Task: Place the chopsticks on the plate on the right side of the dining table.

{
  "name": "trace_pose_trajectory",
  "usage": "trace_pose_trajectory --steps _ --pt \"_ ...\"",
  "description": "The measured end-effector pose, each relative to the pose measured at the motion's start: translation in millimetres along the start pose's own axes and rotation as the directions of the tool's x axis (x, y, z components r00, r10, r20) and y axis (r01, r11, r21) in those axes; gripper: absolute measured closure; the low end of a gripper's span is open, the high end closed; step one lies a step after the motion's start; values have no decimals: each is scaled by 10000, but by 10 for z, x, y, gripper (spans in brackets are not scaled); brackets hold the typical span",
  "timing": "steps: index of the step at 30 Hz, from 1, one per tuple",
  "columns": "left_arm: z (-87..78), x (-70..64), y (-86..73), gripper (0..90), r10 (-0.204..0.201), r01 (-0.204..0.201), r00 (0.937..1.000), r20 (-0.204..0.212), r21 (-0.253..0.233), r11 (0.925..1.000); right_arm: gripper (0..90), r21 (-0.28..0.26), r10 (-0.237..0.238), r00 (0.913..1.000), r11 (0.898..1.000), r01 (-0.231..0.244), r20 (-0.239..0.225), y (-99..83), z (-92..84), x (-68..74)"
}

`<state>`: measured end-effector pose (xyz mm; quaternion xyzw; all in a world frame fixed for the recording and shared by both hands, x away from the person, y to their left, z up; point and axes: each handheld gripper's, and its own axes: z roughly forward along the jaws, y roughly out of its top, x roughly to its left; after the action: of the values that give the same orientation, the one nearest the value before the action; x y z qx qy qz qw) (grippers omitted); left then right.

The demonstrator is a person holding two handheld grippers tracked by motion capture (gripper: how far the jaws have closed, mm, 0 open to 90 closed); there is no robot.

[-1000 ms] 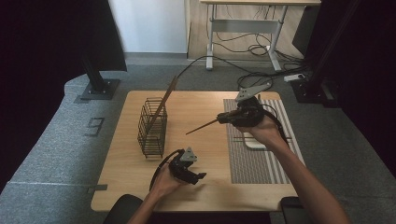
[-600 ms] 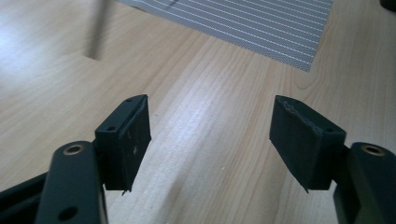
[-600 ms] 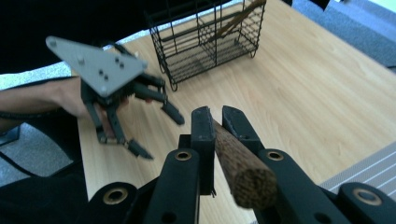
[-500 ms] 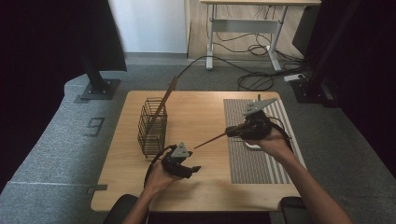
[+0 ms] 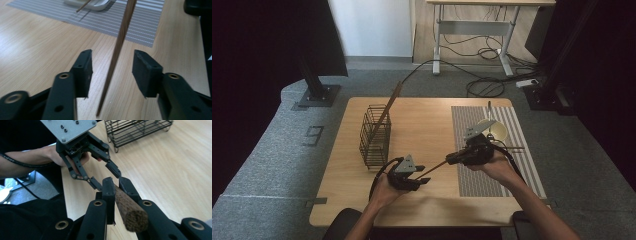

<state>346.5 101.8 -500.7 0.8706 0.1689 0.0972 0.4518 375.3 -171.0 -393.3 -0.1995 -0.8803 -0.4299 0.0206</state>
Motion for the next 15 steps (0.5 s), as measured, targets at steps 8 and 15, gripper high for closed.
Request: trace_pose_trajectory --steps 8,15 --pt "-1 -26 2 690 180 -171 9993 337 -268 9995 824 160 -17 9995 9999 22 -330 -4 143 27" --pt "9 -43 -2 821 534 -520 9974 487 -282 9982 824 26 70 9988 10000 -69 -486 3 127 21"
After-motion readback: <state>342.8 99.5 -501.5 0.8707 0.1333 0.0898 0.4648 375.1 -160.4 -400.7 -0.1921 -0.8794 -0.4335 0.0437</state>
